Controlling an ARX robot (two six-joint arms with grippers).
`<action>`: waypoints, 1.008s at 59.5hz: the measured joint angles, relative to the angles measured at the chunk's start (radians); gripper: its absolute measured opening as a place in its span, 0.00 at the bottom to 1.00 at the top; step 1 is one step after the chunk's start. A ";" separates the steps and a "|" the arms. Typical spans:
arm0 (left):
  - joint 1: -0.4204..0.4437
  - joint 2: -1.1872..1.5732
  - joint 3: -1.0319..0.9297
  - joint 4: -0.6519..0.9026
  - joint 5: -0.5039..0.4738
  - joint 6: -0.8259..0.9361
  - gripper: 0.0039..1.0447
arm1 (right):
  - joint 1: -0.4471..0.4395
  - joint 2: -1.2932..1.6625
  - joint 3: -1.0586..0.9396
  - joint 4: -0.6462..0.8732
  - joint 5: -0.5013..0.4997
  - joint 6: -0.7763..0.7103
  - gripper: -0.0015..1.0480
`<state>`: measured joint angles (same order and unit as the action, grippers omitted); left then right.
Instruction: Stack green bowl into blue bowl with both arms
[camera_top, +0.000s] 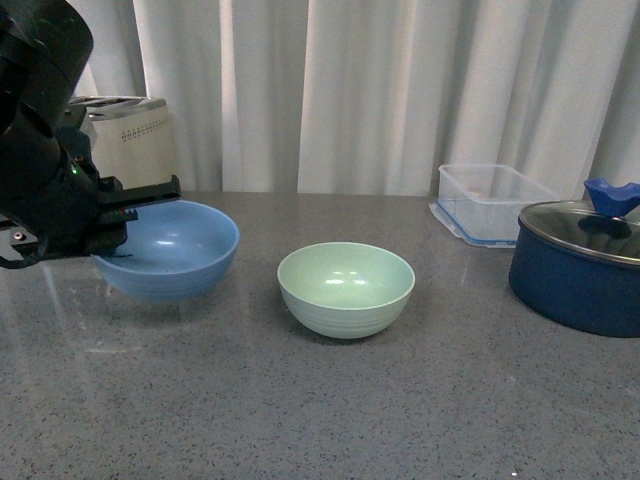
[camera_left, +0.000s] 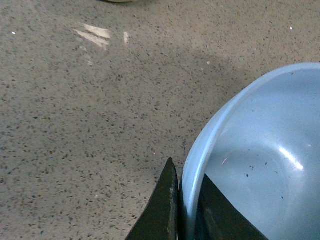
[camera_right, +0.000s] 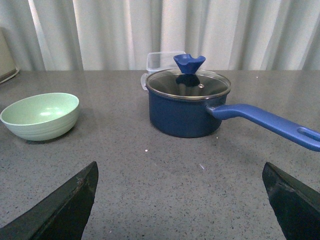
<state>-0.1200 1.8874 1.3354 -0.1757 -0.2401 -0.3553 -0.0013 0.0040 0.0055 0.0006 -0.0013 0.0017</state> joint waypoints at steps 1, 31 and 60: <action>-0.003 0.006 0.002 -0.001 0.000 -0.002 0.04 | 0.000 0.000 0.000 0.000 0.000 0.000 0.90; -0.047 0.076 0.065 0.000 -0.001 -0.018 0.04 | 0.000 0.000 0.000 0.000 0.000 0.000 0.90; -0.052 0.087 0.054 0.016 -0.002 -0.016 0.41 | 0.000 0.000 0.000 0.000 0.000 0.000 0.90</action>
<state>-0.1722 1.9747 1.3895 -0.1600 -0.2424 -0.3717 -0.0013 0.0040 0.0051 0.0006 -0.0013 0.0013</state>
